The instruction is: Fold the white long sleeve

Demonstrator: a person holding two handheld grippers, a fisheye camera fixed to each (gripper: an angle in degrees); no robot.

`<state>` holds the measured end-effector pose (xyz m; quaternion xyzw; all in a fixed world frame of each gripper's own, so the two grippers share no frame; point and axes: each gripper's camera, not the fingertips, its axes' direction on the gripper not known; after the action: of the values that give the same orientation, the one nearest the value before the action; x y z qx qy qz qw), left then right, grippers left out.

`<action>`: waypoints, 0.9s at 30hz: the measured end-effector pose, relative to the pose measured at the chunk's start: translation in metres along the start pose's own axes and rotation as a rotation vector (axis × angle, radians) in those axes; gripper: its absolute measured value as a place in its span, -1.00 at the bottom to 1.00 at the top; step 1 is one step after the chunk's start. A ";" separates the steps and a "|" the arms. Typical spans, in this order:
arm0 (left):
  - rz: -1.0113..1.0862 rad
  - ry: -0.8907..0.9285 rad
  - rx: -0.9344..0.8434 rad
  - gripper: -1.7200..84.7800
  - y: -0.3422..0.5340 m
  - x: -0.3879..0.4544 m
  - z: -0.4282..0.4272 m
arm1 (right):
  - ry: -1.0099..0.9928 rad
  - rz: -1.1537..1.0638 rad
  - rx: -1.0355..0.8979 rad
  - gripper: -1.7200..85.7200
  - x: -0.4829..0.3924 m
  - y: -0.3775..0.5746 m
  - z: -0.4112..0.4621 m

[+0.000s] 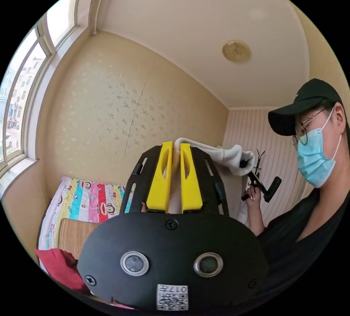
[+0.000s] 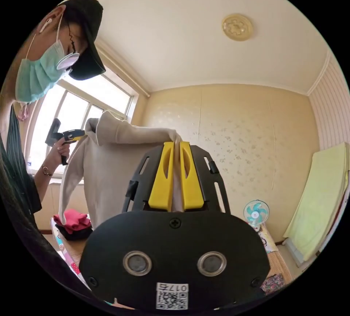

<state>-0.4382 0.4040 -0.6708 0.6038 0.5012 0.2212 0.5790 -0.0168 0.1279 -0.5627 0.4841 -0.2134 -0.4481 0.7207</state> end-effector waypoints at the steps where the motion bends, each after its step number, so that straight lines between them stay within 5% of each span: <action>1: 0.000 -0.069 -0.044 -0.87 -0.006 -0.014 0.030 | 0.022 -0.030 -0.092 -0.88 0.004 0.007 0.032; 6: -0.160 -0.314 -0.378 -0.83 0.030 -0.142 0.208 | -0.026 -0.062 -0.543 -0.86 0.037 0.116 0.217; 11: -0.329 -0.580 -0.783 -0.84 0.178 -0.304 0.370 | -0.298 0.479 -0.957 -0.82 0.069 0.334 0.371; 15: -0.445 -0.425 -0.874 -0.84 0.290 -0.324 0.386 | -0.343 0.407 -1.190 -0.84 0.007 0.444 0.373; 22: -0.416 -0.415 -1.610 -0.92 0.536 -0.280 0.380 | -0.261 0.091 -1.969 -0.92 -0.120 0.667 0.281; 24: -0.397 -0.417 -1.572 -0.94 0.547 -0.266 0.354 | -0.247 0.082 -1.815 -0.93 -0.129 0.654 0.250; 27: -0.467 -0.392 -1.612 -0.93 0.542 -0.262 0.326 | -0.338 -0.028 -1.860 -0.94 -0.144 0.647 0.224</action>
<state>-0.0774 0.1160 -0.1645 -0.0828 0.1935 0.2763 0.9377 0.0280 0.2213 0.1295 -0.3540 0.1338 -0.5113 0.7716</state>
